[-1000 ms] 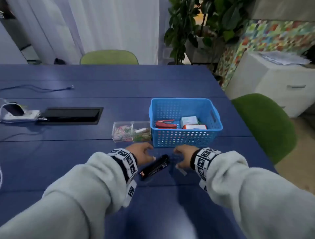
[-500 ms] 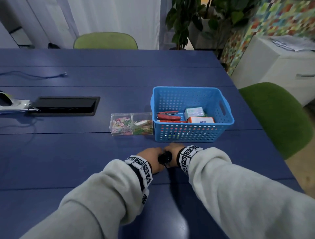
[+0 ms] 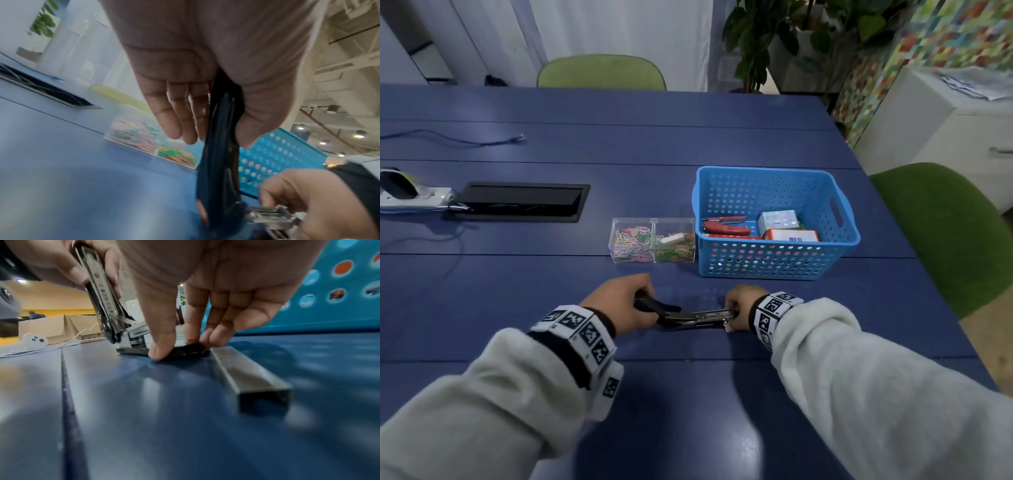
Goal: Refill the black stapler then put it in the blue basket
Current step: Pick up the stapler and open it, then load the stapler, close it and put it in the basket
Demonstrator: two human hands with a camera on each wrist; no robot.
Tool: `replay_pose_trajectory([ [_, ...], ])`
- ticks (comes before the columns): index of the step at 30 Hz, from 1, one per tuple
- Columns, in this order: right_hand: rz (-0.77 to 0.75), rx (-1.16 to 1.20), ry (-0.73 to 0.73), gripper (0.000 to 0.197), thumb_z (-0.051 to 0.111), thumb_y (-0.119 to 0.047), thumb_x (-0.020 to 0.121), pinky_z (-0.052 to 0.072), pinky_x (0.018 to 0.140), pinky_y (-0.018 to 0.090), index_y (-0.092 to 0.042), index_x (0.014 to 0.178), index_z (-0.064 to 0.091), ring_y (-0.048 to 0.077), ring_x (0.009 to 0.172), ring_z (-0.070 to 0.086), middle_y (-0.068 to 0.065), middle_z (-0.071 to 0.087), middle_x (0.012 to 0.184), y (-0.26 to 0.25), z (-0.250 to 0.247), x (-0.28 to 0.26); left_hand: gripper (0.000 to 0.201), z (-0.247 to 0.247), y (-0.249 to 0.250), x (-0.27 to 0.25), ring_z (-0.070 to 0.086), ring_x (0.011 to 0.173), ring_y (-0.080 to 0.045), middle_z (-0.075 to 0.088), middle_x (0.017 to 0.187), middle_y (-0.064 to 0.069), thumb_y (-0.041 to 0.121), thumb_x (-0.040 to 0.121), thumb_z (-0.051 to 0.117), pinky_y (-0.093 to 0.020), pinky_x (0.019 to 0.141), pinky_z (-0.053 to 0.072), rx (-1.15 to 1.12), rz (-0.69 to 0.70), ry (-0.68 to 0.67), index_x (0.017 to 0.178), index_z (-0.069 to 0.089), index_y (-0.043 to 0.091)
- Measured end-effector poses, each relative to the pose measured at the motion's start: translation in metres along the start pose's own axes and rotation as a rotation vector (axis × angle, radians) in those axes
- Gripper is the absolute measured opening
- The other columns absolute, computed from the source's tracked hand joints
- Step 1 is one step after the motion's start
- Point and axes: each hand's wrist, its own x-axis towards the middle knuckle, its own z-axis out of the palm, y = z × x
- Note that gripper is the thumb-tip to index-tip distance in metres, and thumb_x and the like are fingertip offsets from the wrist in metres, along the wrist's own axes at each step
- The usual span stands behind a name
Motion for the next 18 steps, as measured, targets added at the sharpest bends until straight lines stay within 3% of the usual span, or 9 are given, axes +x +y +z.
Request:
replay_pose_trajectory([
  [3, -0.003, -0.003, 0.004, 0.036, 0.076, -0.032, 0.071, 0.049, 0.083, 0.032, -0.015, 0.099, 0.061, 0.024, 0.093, 0.058, 0.0, 0.052, 0.095, 0.0, 0.001, 0.001, 0.016, 0.001, -0.022, -0.002, 0.058, 0.078, -0.021, 0.06, 0.077, 0.004, 0.023, 0.071, 0.07, -0.031, 0.071, 0.047, 0.115, -0.099, -0.022, 0.075, 0.055, 0.023],
  [5, -0.006, -0.007, 0.001, 0.036, 0.076, -0.032, 0.071, 0.049, 0.083, 0.032, -0.015, 0.099, 0.061, 0.025, 0.096, 0.058, 0.003, 0.056, 0.1, 0.0, 0.002, 0.001, 0.014, 0.009, -0.03, -0.004, 0.058, 0.081, -0.021, 0.061, 0.082, 0.003, 0.024, 0.073, 0.066, -0.029, 0.07, 0.045, 0.167, -0.145, -0.068, 0.076, 0.053, 0.025],
  [7, -0.007, -0.012, 0.002, 0.036, 0.075, -0.032, 0.072, 0.048, 0.084, 0.032, -0.015, 0.1, 0.061, 0.023, 0.092, 0.056, 0.002, 0.053, 0.099, 0.0, 0.002, 0.001, 0.014, 0.017, -0.031, -0.003, 0.06, 0.089, -0.022, 0.065, 0.094, 0.001, 0.024, 0.075, 0.063, -0.032, 0.077, 0.049, 0.199, -0.15, -0.113, 0.085, 0.055, 0.027],
  [9, -0.002, -0.016, 0.002, 0.036, 0.075, -0.032, 0.072, 0.047, 0.084, 0.032, -0.016, 0.101, 0.06, 0.024, 0.095, 0.056, 0.002, 0.051, 0.099, 0.0, 0.002, 0.001, 0.035, 0.026, -0.028, 0.001, 0.057, 0.105, -0.023, 0.062, 0.114, -0.001, 0.026, 0.076, 0.062, -0.035, 0.091, 0.049, 0.212, -0.104, -0.141, 0.11, 0.054, 0.028],
  [11, 0.001, -0.02, -0.002, 0.037, 0.074, -0.033, 0.073, 0.047, 0.083, 0.031, -0.016, 0.102, 0.059, 0.026, 0.1, 0.057, 0.004, 0.055, 0.104, 0.0, 0.002, 0.0, 0.057, 0.033, -0.017, 0.005, 0.049, 0.119, -0.024, 0.053, 0.129, 0.0, 0.027, 0.079, 0.061, -0.037, 0.101, 0.044, 0.211, -0.028, -0.159, 0.132, 0.04, 0.033],
  [13, -0.003, -0.02, 0.004, 0.04, 0.073, -0.034, 0.074, 0.046, 0.084, 0.031, -0.017, 0.106, 0.058, 0.026, 0.103, 0.057, 0.006, 0.056, 0.113, 0.001, 0.003, -0.003, 0.064, 0.039, -0.004, 0.008, 0.046, 0.122, -0.024, 0.048, 0.132, 0.0, 0.024, 0.083, 0.059, -0.04, 0.103, 0.042, 0.204, 0.055, -0.187, 0.137, 0.03, 0.041],
  [16, 0.039, 0.041, 0.059, 0.052, 0.075, -0.035, 0.071, 0.048, 0.092, 0.034, -0.021, 0.116, 0.055, 0.027, 0.107, 0.056, 0.006, 0.053, 0.119, 0.011, 0.004, -0.014, 0.061, 0.048, 0.008, 0.014, 0.047, 0.121, -0.026, 0.047, 0.132, -0.002, 0.02, 0.087, 0.053, -0.041, 0.101, 0.044, 0.251, 0.113, -0.241, 0.137, 0.029, 0.045],
  [18, 0.118, 0.079, 0.102, 0.052, 0.077, -0.037, 0.068, 0.051, 0.088, 0.035, -0.02, 0.111, 0.054, 0.026, 0.098, 0.058, 0.005, 0.052, 0.115, 0.022, 0.003, -0.023, 0.057, 0.052, 0.009, 0.016, 0.046, 0.121, -0.028, 0.047, 0.133, -0.003, 0.019, 0.088, 0.049, -0.042, 0.102, 0.043, 0.283, 0.112, -0.253, 0.136, 0.032, 0.046],
])
